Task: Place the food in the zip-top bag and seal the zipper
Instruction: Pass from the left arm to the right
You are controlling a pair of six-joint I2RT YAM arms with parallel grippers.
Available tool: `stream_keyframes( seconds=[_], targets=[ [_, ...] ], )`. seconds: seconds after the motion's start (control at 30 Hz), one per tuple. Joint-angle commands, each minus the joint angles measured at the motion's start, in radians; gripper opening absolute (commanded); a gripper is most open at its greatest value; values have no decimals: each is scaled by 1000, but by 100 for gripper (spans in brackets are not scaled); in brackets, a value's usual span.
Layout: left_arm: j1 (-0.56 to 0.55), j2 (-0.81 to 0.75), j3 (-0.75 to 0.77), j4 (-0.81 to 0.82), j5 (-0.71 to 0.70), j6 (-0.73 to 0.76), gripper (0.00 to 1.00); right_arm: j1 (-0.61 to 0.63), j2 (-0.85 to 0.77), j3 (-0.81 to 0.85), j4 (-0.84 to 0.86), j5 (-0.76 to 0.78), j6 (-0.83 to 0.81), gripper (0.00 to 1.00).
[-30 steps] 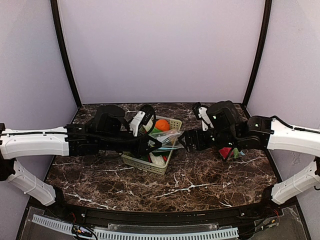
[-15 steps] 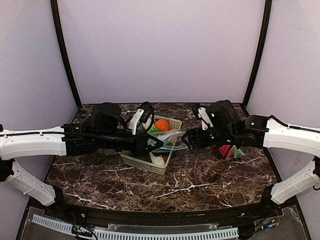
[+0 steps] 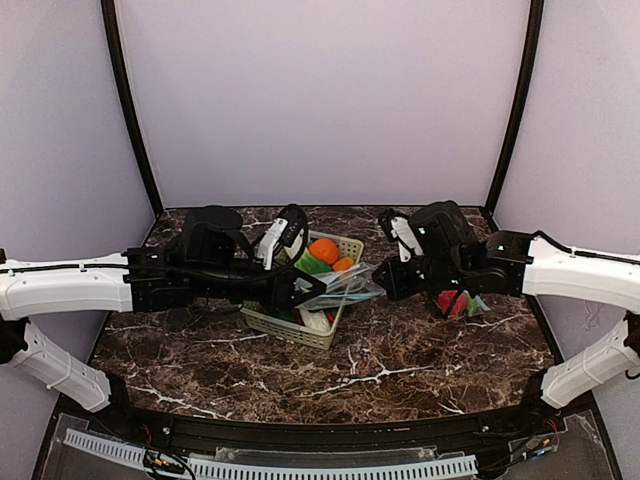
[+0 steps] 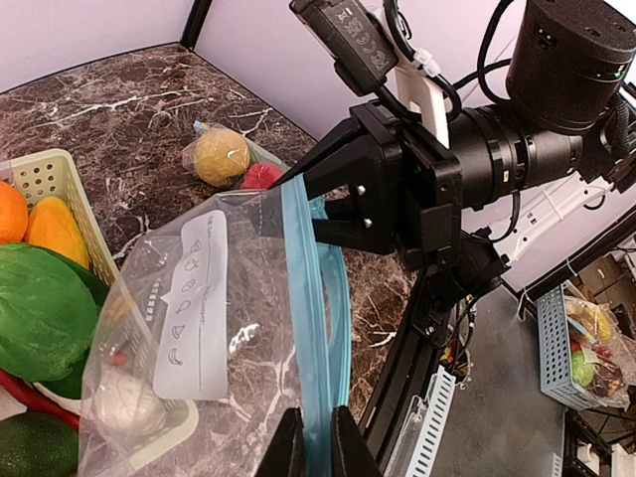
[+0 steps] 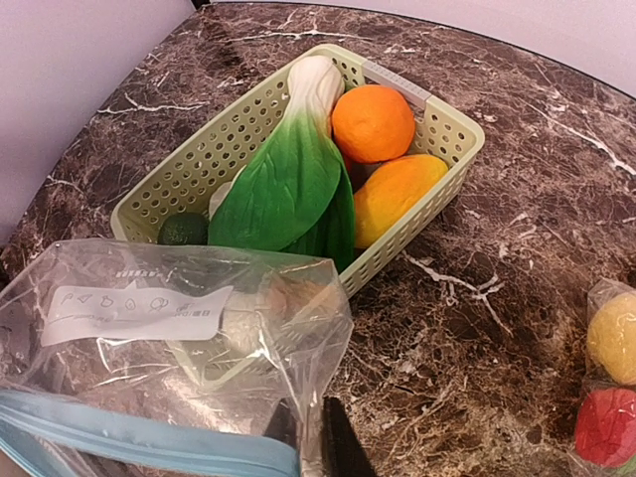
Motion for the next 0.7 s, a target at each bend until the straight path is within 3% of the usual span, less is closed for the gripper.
stream_keyframes(
  seconds=[0.0,0.13,0.37,0.43,0.53,0.67],
  targets=[
    [5,-22,-11,-35,-11,27,1,-10,-31,32,-33,21,1,1],
    [3,12,16,-50,-14,61,2,-10,-43,66,-130,56,9,0],
    [4,66,82,-45,-12,132,57,-10,-35,165,-372,137,36,0],
    [3,49,82,-43,-46,150,68,-11,-18,194,-455,178,61,0],
    [3,5,60,-46,-120,163,81,-13,1,220,-546,229,90,0],
    [15,-54,30,-121,-206,142,87,-53,33,228,-591,228,105,0]
  ],
)
